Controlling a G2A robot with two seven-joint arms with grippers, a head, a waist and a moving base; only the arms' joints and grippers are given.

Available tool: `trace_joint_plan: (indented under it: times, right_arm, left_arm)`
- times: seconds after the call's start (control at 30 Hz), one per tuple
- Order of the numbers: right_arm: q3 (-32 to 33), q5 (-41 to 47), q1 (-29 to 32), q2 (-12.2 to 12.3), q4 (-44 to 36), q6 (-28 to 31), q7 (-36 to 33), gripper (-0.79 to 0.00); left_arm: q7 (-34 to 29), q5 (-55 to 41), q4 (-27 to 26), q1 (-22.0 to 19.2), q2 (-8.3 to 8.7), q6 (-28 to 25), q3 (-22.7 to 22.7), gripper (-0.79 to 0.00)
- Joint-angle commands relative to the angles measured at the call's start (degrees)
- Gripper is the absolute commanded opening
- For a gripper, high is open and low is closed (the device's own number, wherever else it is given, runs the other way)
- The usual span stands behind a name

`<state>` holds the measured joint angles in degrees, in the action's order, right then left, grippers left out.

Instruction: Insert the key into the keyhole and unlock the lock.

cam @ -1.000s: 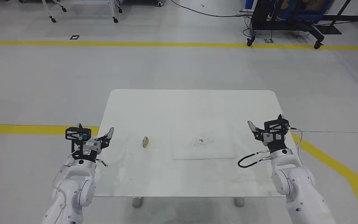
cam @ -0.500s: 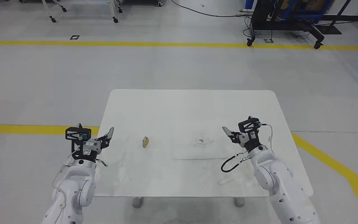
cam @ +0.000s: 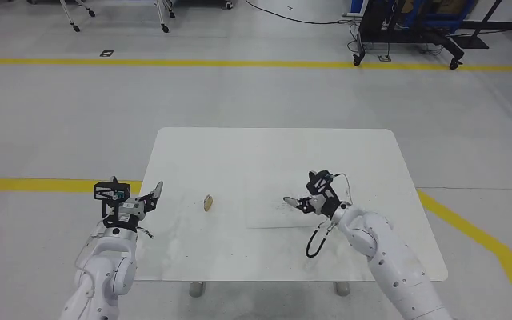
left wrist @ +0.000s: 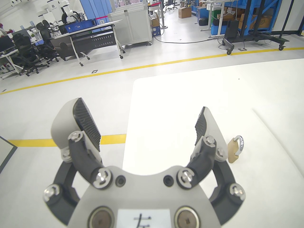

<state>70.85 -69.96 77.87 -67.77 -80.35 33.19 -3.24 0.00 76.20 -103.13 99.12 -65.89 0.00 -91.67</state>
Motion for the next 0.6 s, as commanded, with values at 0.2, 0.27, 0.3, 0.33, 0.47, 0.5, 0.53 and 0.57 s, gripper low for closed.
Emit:
trace_joint_plan:
  times: [0.2, 0.27, 0.3, 0.33, 0.47, 0.5, 0.53, 0.57]
  right_arm:
    - [-3.20, -18.36, -6.80, 0.90, 10.67, 10.27, 16.09, -0.083]
    - [-4.45, -21.62, -8.56, 1.07, 12.78, 12.97, 18.30, -0.092]
    - [-5.09, -23.38, -9.53, 1.17, 13.65, 14.44, 18.77, -0.089]
    - [-5.61, -24.76, -10.32, 1.24, 14.43, 15.20, 19.29, -0.080]
    - [-7.25, -27.94, -13.00, 1.35, 17.30, 17.15, 20.26, -0.139]
    - [-7.66, -28.56, -13.59, 1.35, 17.84, 17.53, 20.19, -0.135]
    - [-8.01, -28.98, -14.17, 1.34, 18.47, 17.81, 20.03, -0.139]
    - [-8.33, -29.31, -14.76, 1.31, 19.24, 17.88, 19.61, -0.139]
  left_arm:
    - [0.00, 0.00, 0.00, 0.00, 0.00, 0.00, 0.00, 0.000]
    - [0.00, 0.00, 0.00, 0.00, 0.00, 0.00, 0.00, 0.000]
    - [0.00, 0.00, 0.00, 0.00, 0.00, 0.00, 0.00, 0.000]
    - [0.00, 0.00, 0.00, 0.00, 0.00, 0.00, 0.00, 0.000]
    - [0.00, 0.00, 0.00, 0.00, 0.00, 0.00, 0.00, 0.000]
    - [0.00, 0.00, 0.00, 0.00, 0.00, 0.00, 0.00, 0.000]
    - [0.00, 0.00, 0.00, 0.00, 0.00, 0.00, 0.00, 0.000]
    - [0.00, 0.00, 0.00, 0.00, 0.00, 0.00, 0.00, 0.000]
